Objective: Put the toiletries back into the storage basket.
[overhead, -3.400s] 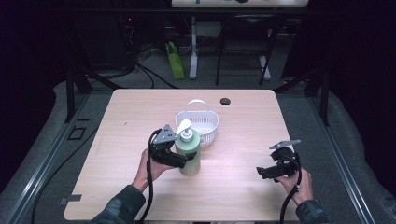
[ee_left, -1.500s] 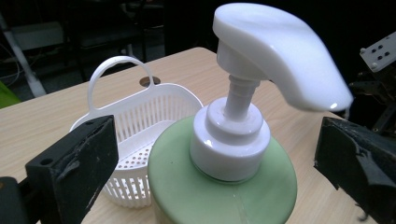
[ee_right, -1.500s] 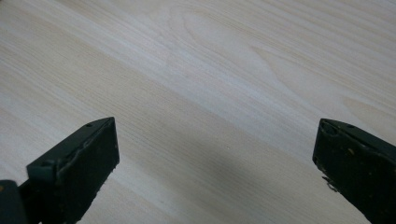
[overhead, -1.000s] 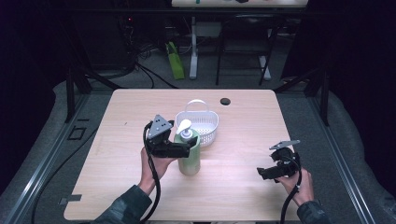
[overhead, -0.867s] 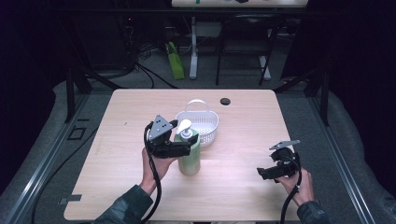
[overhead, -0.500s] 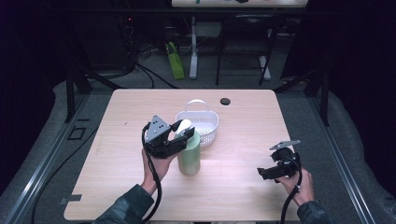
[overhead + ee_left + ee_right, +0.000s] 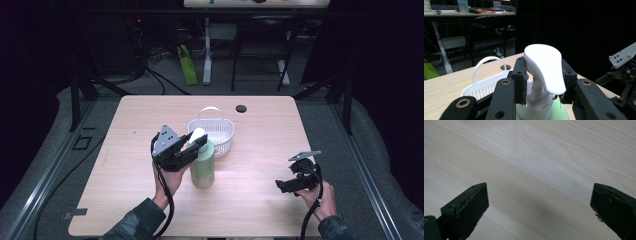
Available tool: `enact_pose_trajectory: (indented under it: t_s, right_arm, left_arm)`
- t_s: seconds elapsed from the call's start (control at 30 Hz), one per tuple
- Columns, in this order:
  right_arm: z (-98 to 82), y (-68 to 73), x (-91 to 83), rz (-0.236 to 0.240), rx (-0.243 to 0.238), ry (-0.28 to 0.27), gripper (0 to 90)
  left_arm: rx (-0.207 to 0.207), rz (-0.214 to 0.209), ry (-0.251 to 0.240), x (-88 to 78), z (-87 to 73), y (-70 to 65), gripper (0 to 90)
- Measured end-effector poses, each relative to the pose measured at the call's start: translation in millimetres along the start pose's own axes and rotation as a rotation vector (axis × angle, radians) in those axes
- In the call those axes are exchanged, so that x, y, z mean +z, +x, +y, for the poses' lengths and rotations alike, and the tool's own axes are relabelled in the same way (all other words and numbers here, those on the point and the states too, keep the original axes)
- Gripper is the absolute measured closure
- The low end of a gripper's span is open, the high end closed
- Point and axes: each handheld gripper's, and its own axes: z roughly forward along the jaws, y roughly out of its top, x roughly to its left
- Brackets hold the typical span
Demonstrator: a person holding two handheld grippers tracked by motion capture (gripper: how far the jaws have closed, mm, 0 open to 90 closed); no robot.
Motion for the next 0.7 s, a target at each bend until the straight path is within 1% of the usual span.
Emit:
enact_pose_trajectory:
  t_s: [0.1,0.2,0.4,0.6,0.7]
  right_arm:
    - [0.0,-0.5,-0.1,-0.001,0.0,-0.003,1.3]
    - [-0.1,-0.2,-0.7,-0.002,0.0,-0.003,1.3]
    - [0.2,0.3,-1.0,-0.006,-0.003,-0.006,1.4]
    - [0.1,0.0,-1.3,-0.011,-0.006,-0.009,1.6]
    - [0.0,-0.2,-1.4,-0.014,-0.009,-0.012,1.6]
  left_arm:
    - [-0.011,-0.009,-0.007,0.1,-0.7,1.2,66.6]
    - [-0.013,-0.013,-0.01,-0.1,-1.3,1.6,66.8]
    - [-0.01,-0.018,-0.016,0.0,-1.5,3.0,66.9]
    - [-0.013,-0.012,-0.019,-0.7,-1.0,3.8,66.9]
    - [-0.005,-0.013,-0.023,-1.4,0.1,3.6,67.0]
